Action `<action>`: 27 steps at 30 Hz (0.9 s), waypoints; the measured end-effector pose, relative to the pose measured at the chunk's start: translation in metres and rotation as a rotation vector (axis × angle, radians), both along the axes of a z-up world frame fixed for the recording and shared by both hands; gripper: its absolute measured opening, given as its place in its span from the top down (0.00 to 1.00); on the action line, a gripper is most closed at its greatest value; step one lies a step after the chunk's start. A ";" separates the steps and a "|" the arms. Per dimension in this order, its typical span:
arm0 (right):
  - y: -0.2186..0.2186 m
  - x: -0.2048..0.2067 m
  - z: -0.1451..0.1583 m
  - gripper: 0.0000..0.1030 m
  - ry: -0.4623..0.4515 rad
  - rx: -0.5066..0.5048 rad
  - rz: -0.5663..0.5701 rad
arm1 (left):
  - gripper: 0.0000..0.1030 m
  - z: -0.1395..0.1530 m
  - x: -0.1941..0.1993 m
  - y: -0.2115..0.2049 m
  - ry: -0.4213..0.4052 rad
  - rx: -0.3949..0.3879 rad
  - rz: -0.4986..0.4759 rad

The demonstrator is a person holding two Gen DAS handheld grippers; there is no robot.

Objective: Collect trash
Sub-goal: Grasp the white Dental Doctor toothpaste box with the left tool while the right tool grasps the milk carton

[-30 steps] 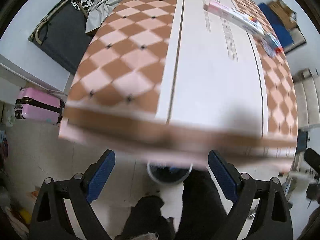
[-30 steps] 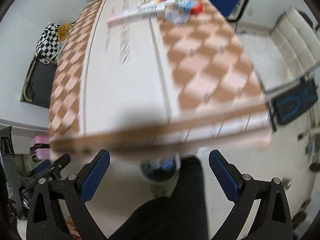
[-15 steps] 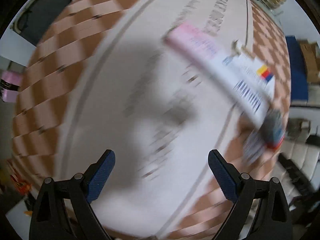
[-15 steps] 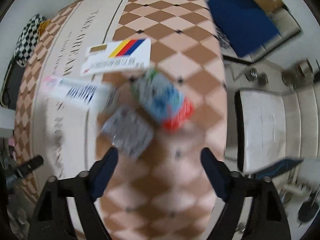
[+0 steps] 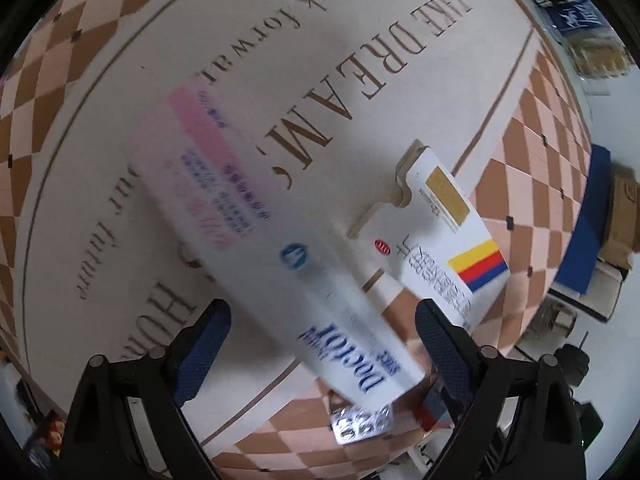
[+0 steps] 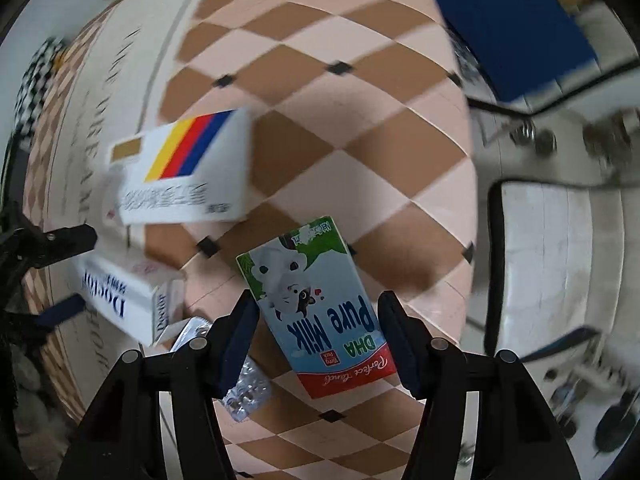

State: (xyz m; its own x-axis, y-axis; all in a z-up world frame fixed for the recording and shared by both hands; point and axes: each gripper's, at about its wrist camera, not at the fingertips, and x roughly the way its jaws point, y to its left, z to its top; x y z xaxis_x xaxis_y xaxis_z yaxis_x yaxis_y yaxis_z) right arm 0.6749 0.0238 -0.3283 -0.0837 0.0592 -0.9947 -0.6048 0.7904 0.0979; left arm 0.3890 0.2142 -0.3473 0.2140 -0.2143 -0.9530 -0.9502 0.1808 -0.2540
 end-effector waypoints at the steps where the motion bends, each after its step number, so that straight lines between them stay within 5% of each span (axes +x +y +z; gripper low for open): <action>1: -0.001 0.003 0.000 0.39 0.002 -0.004 -0.005 | 0.36 0.000 -0.001 -0.002 0.017 0.012 -0.017; 3: -0.004 0.002 -0.001 0.39 0.005 -0.012 0.001 | 0.41 0.007 -0.002 -0.008 0.018 0.057 -0.080; 8: -0.019 -0.014 -0.007 0.39 0.094 -0.021 -0.006 | 0.50 0.022 -0.010 -0.036 0.081 0.229 -0.457; 10: -0.019 -0.022 -0.011 0.39 0.104 -0.030 0.005 | 0.50 0.018 -0.023 -0.042 0.103 0.234 -0.526; 14: -0.020 -0.027 -0.019 0.38 0.083 -0.061 0.022 | 0.49 -0.009 -0.040 -0.044 0.117 0.137 -0.476; 20: -0.022 -0.037 -0.021 0.38 0.049 -0.078 0.042 | 0.50 -0.002 -0.051 -0.047 0.093 0.191 -0.394; 27: -0.020 -0.052 -0.016 0.43 -0.019 -0.097 0.085 | 0.58 0.000 -0.040 -0.050 0.102 0.256 -0.431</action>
